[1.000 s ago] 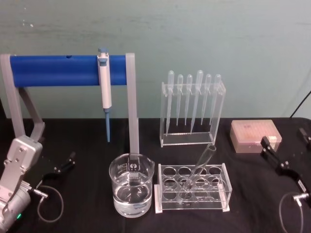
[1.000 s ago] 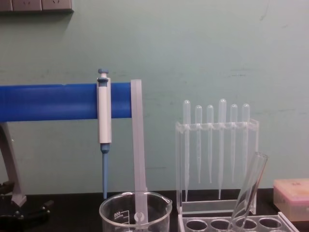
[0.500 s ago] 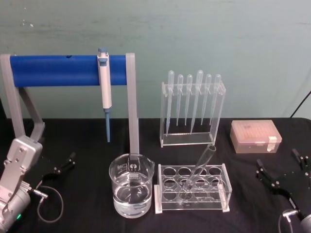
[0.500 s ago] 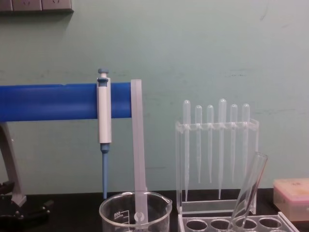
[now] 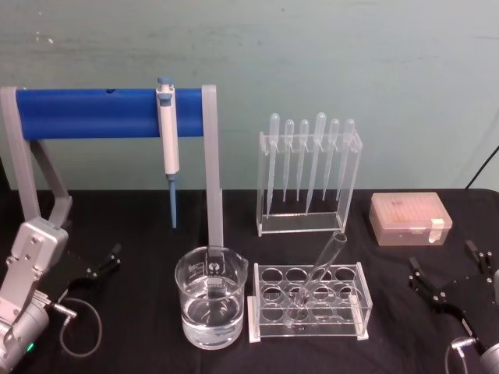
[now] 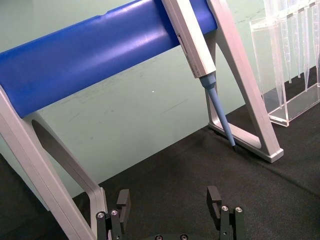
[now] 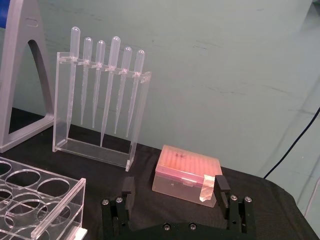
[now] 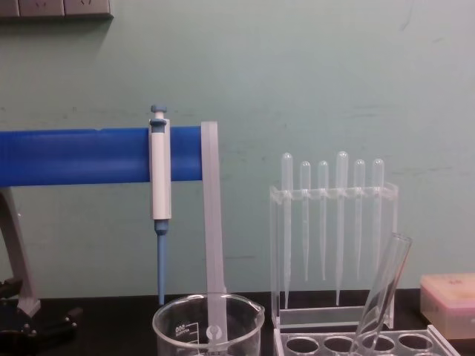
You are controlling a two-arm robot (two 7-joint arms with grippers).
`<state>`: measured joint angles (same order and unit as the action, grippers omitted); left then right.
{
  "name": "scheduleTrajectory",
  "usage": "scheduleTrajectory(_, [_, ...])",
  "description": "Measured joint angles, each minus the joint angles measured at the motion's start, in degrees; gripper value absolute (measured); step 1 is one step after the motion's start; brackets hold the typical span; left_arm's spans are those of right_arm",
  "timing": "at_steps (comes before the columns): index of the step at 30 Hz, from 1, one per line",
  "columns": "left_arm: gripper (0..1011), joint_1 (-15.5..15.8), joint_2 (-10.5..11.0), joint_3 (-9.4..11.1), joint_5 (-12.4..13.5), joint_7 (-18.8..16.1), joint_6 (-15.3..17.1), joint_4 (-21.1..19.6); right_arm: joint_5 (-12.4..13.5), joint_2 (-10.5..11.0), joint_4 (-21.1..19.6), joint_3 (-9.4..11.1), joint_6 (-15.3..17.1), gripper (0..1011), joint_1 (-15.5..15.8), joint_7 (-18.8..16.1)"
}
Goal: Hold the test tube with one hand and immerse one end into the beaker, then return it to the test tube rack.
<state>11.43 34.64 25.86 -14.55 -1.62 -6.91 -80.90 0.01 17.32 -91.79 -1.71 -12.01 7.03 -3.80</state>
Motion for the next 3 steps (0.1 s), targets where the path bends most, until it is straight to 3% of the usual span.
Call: scheduleTrajectory(3, [1000,0.0,0.0,0.0,0.0,0.0,0.0,0.0,-0.01,0.02,0.0,-0.02,0.01,1002,0.0,0.0])
